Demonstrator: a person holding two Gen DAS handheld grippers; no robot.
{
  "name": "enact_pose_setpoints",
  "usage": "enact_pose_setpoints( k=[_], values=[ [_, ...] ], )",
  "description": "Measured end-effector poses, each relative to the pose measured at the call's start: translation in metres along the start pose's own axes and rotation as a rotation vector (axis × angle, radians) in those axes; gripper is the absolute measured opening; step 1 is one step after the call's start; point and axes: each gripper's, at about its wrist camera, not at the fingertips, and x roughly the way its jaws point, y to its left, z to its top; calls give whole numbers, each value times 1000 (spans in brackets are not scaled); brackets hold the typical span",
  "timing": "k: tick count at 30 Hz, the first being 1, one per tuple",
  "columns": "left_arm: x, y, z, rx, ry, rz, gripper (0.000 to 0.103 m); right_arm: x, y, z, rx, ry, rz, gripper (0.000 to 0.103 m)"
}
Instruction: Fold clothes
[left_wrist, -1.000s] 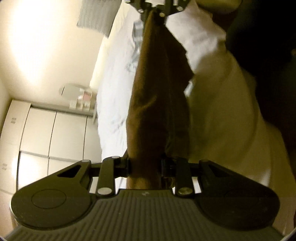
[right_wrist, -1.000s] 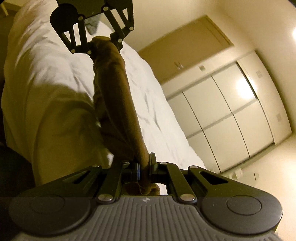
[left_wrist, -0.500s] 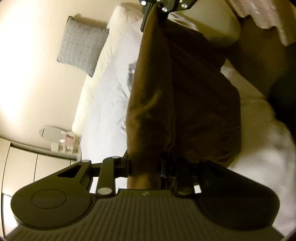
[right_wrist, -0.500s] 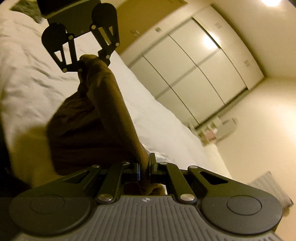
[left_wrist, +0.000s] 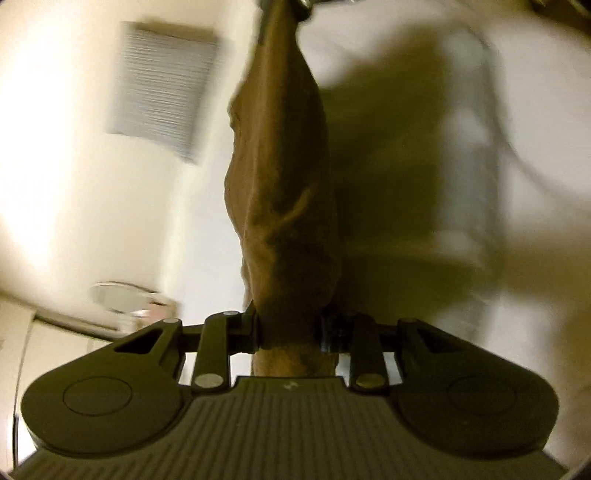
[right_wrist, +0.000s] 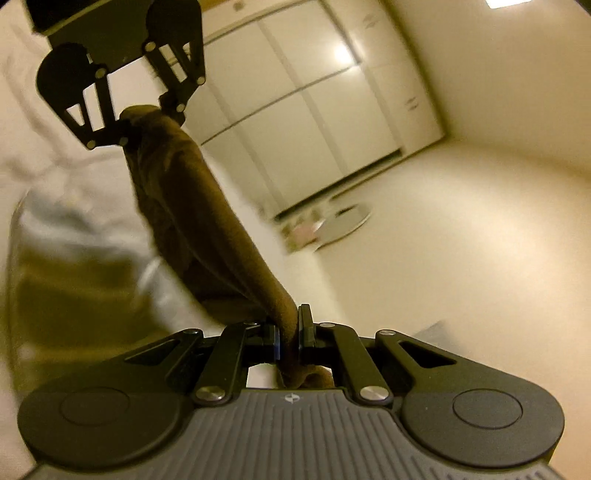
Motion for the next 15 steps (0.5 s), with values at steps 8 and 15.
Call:
enact_pose_setpoints(
  k=[8,15],
  values=[
    [-1,-45,-18,66,-24,66,37,20,115,-47,-81,121,178,4],
    [13,-54,-24,137,-43,113,21,13,142,-44,-106,129,170,4]
  ],
)
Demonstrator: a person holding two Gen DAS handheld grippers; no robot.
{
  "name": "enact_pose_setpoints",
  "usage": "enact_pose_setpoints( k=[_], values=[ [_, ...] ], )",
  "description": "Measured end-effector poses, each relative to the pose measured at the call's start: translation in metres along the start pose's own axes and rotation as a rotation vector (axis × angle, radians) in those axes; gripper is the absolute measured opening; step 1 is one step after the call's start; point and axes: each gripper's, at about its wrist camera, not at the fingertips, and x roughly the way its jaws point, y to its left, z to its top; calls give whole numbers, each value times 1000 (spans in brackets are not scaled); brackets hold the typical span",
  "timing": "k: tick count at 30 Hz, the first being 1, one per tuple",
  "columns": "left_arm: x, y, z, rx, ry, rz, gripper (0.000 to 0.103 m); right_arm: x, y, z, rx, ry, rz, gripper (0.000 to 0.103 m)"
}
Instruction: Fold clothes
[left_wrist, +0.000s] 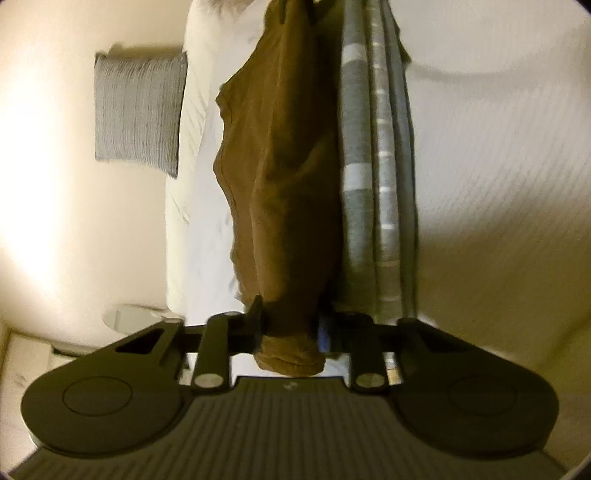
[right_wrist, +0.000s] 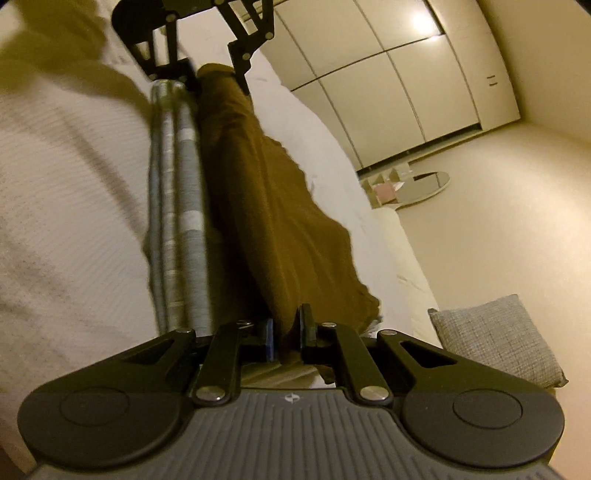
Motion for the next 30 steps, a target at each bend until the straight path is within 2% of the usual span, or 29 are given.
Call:
enact_pose_setpoints(
  k=[2,4,7,11,18,24,27,30],
  values=[
    [2,10,-4,-24,1,34,20,11,2,11,21,19,11,4],
    [3,4,-7,-23,-4,-1,20,2,-3,19,53,-1,-29,4],
    [3,-14,-10,-10,-4,-47,20,-2,5,22,37,6,9,5],
    [6,-17,-4,-47,-3,-55,22,0,26,18,-5,36,67,5],
    [9,-18,-9,-114,27,-58,27,1,28,14,19,54,46,6],
    [-10,-5,-29,-271,100,-62,26,-15,27,2,89,105,25,6],
    [-22,11,-40,-400,128,-49,26,-27,11,-3,211,113,15,6],
    [-27,30,-41,-524,122,-31,26,-39,-5,-8,333,121,5,7]
  ],
)
